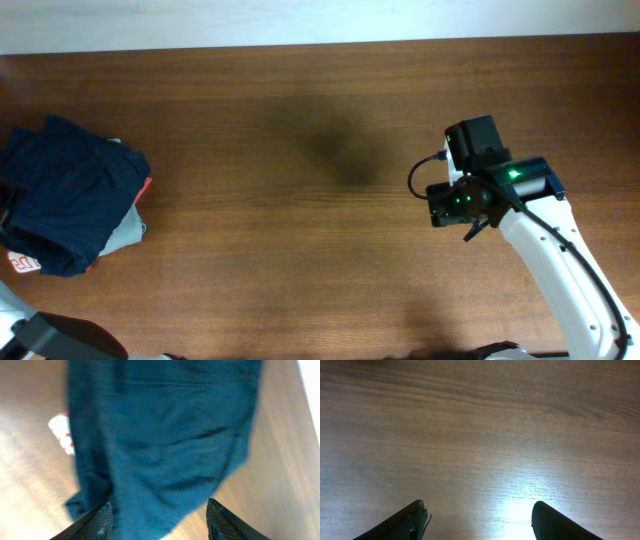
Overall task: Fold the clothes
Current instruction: 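Release the trousers on the stack and lift the left gripper away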
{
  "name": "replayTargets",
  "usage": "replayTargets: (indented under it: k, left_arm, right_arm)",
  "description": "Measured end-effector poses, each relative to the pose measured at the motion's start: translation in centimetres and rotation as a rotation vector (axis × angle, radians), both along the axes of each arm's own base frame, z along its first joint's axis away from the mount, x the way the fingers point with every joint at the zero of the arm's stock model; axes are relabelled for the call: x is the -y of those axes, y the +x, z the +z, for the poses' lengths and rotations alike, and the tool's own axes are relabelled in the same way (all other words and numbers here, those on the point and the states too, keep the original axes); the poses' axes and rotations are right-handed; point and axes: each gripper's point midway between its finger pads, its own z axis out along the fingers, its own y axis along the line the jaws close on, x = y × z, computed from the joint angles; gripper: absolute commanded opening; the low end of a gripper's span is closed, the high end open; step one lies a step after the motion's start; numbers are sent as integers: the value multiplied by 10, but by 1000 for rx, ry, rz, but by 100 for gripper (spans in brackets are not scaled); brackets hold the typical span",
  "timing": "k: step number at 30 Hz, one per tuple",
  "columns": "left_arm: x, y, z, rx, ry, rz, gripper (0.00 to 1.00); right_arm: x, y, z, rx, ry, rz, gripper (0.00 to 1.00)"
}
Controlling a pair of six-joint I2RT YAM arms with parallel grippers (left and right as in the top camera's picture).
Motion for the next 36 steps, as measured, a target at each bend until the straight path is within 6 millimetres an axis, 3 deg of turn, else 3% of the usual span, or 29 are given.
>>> replayTargets:
  k: [2,5,11,13,14,18,22,26,31,36]
  left_arm:
    - [10,12,4,39,-1,-85,62]
    - [34,33,11,83,27,-238,66]
    - [133,79,38,170,147,-673,79]
    - [169,87,42,184,173,-799,96]
    - [184,90,43,189,181,-847,99]
    - [228,98,45,205,214,-991,99]
    - [250,99,44,203,226,-1057,99]
    - [254,90,39,166,205,-1072,99]
    - [256,83,42,157,215,-1094,99]
    - [270,59,74,261,301,-1127,99]
  right_arm:
    - [-5,7,2,30,28,0,98]
    - [-17,18,5,71,86,26,98]
    - [-44,59,28,254,225,73,99]
    - [-48,69,35,306,245,83,99]
    - [-50,75,40,333,256,86,99]
    - [-38,89,49,393,266,53,99]
    - [6,90,40,367,235,-66,99]
    - [39,65,20,244,217,-182,98]
    - [44,39,14,153,210,-242,99]
    - [38,17,48,288,208,-242,99]
